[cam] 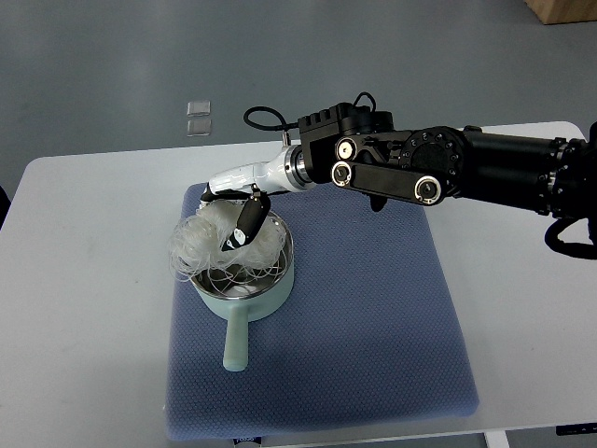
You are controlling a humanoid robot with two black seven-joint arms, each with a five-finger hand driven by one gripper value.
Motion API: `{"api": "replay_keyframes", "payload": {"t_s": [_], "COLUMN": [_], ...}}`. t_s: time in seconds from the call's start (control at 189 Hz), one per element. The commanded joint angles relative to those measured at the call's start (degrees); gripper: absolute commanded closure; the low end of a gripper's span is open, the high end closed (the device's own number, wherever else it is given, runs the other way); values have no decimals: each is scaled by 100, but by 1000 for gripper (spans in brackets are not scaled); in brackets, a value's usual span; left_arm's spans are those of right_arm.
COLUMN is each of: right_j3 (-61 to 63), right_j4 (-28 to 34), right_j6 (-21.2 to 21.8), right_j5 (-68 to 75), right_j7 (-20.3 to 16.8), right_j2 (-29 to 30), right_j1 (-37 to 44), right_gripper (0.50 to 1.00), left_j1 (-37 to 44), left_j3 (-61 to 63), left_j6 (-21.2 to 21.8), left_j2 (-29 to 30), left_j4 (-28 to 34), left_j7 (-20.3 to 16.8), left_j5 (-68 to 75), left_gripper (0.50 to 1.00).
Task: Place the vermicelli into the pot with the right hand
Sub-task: 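Open the right hand fingers to release the vermicelli into the pot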
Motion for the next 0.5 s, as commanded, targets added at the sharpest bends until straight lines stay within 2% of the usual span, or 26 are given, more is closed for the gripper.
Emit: {"api": "replay_keyframes", "payload": {"t_s": [0.0,0.005,0.011,0.021,0.026,0.032,0.037,0.042,0.048,0.127,0.174,0.396,0.497], "right_j3": [-1,-1,-1,-1,-1,-1,-1,-1,-1,-1,-1,78,544], "right_j4": [5,5,5,5,5,5,5,5,5,5,5,5,-13], "right_j6": [-138,-138,-156,-156,-165,-165,-165,-165,-165,-147,-138,-24,99], "right_j5": [-12,-12,-12,-12,-12,-12,-20,-20,-20,-38,-64,-56,-3], "right_j7": [1,1,1,1,1,1,1,1,1,-8,-8,-16,-16], "right_j2": [0,0,0,0,0,0,0,0,0,0,0,0,0], "right_j1": [-124,-124,-133,-133,-142,-142,-151,-151,-159,-195,-195,-116,16], "right_gripper": [874,873,814,814,759,758,724,724,701,666,589,579,579], "left_j1": [0,0,0,0,0,0,0,0,0,0,0,0,0], "left_j3": [-2,-2,-2,-2,-2,-2,-2,-2,-2,7,7,7,-2], "left_j6": [0,0,0,0,0,0,0,0,0,0,0,0,0], "left_j2": [0,0,0,0,0,0,0,0,0,0,0,0,0], "left_j4": [2,2,2,2,2,2,2,2,2,2,2,2,2], "left_j7": [0,0,0,0,0,0,0,0,0,0,0,0,0], "left_j5": [-1,-1,-1,-1,-1,-1,-1,-1,-1,-1,-1,-1,-9], "left_gripper": [500,500,500,500,500,500,500,500,500,500,500,500,500]}}
